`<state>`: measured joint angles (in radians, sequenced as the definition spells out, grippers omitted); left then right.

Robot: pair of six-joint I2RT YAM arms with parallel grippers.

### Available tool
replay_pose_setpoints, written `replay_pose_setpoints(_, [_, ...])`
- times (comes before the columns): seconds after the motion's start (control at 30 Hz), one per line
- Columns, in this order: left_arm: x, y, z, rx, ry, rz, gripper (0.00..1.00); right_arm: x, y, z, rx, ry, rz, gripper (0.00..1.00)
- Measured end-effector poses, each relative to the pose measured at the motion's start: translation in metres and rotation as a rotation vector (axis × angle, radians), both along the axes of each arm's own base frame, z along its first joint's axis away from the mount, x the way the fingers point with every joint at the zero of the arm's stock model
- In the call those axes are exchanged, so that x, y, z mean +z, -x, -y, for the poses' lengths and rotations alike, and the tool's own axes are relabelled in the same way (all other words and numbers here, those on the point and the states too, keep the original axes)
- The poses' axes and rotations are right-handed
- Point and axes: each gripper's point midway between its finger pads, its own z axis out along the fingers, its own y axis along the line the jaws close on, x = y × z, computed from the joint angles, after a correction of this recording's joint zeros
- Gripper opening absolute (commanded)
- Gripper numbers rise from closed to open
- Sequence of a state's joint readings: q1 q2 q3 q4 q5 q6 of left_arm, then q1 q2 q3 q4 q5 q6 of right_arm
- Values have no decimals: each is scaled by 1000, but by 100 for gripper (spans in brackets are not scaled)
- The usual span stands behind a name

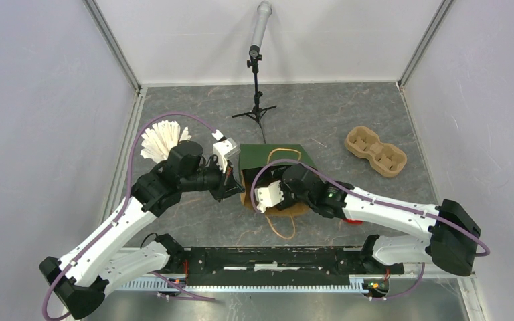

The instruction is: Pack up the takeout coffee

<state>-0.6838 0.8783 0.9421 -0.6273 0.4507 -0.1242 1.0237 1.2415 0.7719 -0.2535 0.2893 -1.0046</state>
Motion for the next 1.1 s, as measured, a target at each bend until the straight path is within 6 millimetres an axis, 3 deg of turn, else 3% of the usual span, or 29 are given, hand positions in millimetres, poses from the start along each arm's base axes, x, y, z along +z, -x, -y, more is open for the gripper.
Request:
replay_pose_setpoints(0.73, [-4, -2, 1, 10, -9, -22, 2, -5, -6, -1, -15, -1, 2, 63])
replay_pose_setpoints(1.1, [-6, -3, 2, 13, -10, -33, 2, -4, -8, 1, -23, -4, 4, 82])
